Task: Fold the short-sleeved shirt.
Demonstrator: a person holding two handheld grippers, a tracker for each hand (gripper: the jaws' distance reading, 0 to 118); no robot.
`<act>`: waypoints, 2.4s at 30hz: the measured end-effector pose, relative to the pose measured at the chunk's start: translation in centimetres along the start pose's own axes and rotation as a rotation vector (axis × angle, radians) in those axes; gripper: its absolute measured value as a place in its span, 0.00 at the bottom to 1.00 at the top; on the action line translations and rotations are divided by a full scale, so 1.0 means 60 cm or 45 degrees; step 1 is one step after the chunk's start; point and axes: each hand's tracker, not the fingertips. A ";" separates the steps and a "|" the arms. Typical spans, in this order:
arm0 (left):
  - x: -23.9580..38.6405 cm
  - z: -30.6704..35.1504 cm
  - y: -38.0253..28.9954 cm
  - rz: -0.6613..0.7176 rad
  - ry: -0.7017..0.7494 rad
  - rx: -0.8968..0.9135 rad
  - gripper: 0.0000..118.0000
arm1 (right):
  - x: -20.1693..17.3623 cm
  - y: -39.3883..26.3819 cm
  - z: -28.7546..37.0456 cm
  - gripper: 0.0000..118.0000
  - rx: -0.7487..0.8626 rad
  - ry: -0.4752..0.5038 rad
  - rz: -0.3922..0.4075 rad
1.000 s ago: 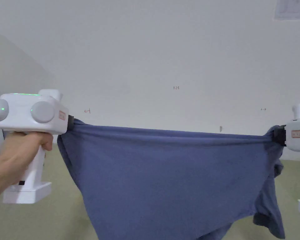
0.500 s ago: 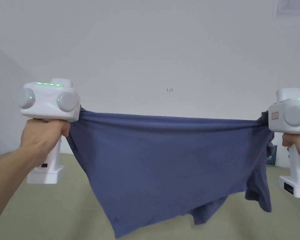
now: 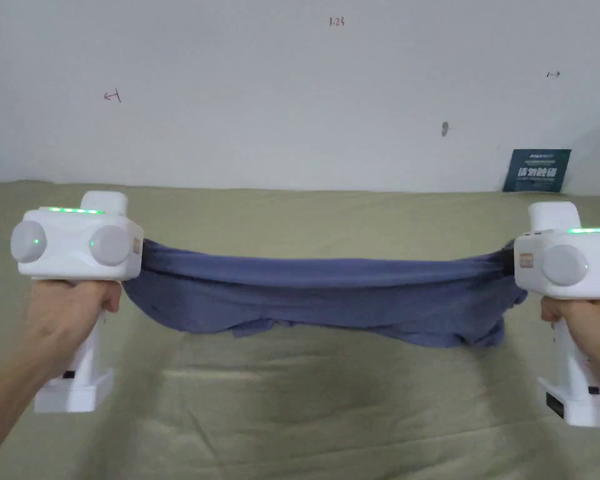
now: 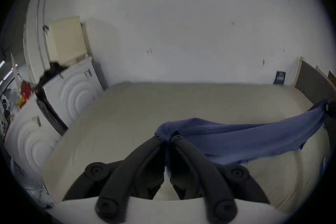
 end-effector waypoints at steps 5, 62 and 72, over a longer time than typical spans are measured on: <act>-0.028 0.054 -0.105 -0.004 -0.091 -0.056 0.02 | 0.022 -0.116 0.060 0.05 -0.103 0.029 0.033; -0.137 0.205 -0.402 0.151 -0.310 -0.392 0.87 | -0.130 -0.435 0.355 0.00 -0.202 0.376 0.062; -0.116 0.187 -0.425 0.121 -0.366 -0.475 0.04 | -0.104 -0.407 0.321 0.00 -0.222 0.368 0.043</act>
